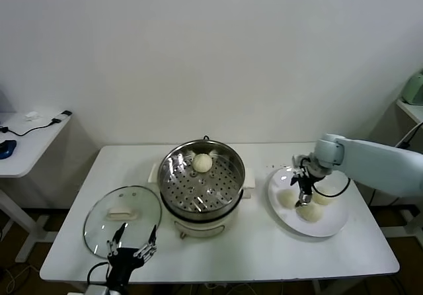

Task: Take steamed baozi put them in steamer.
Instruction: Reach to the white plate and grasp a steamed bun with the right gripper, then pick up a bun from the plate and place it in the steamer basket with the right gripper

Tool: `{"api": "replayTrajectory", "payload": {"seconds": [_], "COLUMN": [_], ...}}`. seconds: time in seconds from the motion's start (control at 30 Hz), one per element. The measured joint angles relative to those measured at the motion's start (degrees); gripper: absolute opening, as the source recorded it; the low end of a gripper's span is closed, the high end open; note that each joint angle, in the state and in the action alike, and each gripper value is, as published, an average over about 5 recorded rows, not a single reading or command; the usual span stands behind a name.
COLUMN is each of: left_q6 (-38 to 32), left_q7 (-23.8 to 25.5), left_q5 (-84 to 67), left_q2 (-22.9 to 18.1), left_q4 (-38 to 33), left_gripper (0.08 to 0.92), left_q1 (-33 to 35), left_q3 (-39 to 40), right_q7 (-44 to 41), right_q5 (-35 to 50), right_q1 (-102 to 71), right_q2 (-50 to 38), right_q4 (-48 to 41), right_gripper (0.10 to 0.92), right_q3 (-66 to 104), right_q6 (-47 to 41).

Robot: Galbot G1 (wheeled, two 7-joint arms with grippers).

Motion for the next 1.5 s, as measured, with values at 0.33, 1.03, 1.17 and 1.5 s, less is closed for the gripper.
{"api": "replayTrajectory", "payload": {"seconds": [0.33,1.03,1.17,1.5], "left_q6": [0.1,0.8,0.8,0.7], "left_q7": [0.0,0.3,0.3,0.3], "left_q5": [0.0,0.5,0.5,0.4], "left_q2": [0.0,1.0,1.2,1.2], "left_q4": [-0.6,-3.6,-4.1,-4.6], "left_gripper": [0.823,0.823,0.823,0.823], "left_q1": [0.3,1.4,1.3,1.5], "left_q3": [0.0,0.6,0.5,0.5], "right_q7": [0.1,-2.6,0.1,7.7], "right_q5": [-0.8,20.5,27.3,35.5], "right_q1": [-2.5,30.1,33.7,32.4], "right_q2": [0.6,7.4,12.5,26.0], "right_q4": [-1.6,11.1,14.7,16.1], "right_gripper": [0.648,0.647,0.646,0.645], "right_q3": [2.9,-10.0,-9.9,-9.0], "right_q6": [-0.2,-2.6,-5.7,-12.2]}}
